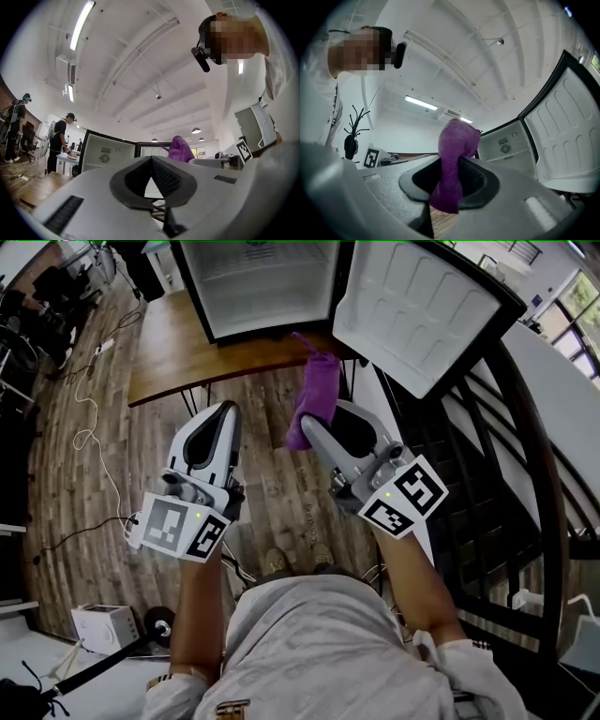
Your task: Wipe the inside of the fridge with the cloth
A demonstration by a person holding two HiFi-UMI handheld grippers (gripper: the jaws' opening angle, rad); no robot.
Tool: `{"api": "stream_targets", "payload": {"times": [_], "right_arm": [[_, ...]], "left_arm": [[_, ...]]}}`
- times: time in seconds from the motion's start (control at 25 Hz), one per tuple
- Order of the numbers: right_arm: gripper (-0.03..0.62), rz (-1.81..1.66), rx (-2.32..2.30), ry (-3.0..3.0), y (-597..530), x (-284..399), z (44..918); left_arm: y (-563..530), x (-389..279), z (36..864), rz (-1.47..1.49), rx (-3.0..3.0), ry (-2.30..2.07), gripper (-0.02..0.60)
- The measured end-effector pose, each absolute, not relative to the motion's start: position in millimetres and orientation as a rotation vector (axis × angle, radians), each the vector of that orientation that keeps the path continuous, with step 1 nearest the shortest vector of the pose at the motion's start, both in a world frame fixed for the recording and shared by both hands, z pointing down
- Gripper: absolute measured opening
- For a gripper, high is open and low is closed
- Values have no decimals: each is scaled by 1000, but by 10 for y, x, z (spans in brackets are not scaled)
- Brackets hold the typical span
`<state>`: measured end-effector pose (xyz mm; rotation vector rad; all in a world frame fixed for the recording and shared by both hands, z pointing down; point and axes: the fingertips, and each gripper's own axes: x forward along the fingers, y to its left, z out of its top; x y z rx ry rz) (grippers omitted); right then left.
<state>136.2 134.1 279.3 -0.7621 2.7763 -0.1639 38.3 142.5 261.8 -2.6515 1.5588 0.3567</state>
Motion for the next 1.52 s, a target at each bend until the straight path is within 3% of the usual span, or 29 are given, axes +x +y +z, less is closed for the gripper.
{"api": "stream_targets", "payload": {"times": [1.52], "right_arm": [[106, -90, -948, 2782, 571, 194, 2500]], "left_arm": [[635, -837, 2321, 405, -2670, 1430, -2]]}}
